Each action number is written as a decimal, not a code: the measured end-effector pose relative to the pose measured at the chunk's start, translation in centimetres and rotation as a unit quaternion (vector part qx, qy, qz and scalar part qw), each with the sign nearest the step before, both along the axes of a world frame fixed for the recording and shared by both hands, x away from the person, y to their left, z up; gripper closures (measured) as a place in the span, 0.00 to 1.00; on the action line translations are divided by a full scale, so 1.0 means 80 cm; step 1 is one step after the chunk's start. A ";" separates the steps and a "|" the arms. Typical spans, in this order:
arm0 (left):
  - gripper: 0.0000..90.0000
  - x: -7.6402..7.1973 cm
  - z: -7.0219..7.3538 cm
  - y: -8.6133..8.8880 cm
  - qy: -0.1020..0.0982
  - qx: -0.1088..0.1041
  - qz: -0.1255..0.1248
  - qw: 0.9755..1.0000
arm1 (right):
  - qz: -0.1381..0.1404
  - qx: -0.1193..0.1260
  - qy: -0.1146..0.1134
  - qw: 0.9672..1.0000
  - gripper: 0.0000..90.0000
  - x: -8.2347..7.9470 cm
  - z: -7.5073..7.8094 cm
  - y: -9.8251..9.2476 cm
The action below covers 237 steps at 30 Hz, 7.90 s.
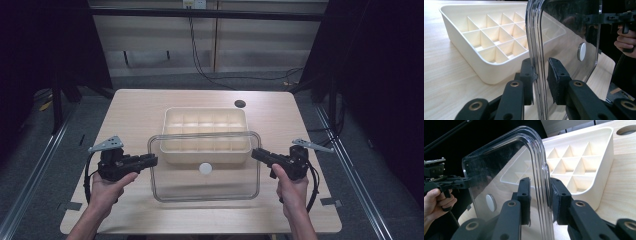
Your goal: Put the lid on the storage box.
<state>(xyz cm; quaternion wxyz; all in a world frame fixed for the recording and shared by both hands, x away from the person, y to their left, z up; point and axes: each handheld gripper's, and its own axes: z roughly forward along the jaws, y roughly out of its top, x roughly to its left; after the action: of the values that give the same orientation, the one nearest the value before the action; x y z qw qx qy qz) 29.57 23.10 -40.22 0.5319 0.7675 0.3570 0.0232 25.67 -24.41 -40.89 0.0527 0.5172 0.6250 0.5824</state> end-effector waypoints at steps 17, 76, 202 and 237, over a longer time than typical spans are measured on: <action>0.83 0.016 0.021 -0.001 -0.010 -0.008 0.008 1.000 | -0.005 0.003 -0.008 1.000 0.80 0.020 0.023 -0.001; 0.82 0.112 0.073 -0.011 -0.023 0.004 0.049 0.999 | -0.027 0.000 -0.009 1.000 0.78 0.122 0.063 0.003; 0.61 0.225 -0.048 -0.032 0.127 0.067 0.110 0.984 | -0.078 -0.143 0.121 0.979 0.43 0.230 -0.040 0.015; 0.49 0.138 -0.020 -0.014 0.045 0.075 0.071 0.994 | -0.027 -0.125 0.026 0.991 0.49 0.130 0.002 0.017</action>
<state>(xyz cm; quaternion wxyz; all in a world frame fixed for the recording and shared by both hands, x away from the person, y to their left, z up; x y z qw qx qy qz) 40.58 21.99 -41.80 0.4529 0.7783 0.4316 0.0533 36.05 -23.01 -40.69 0.1167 0.5385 0.6798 0.4840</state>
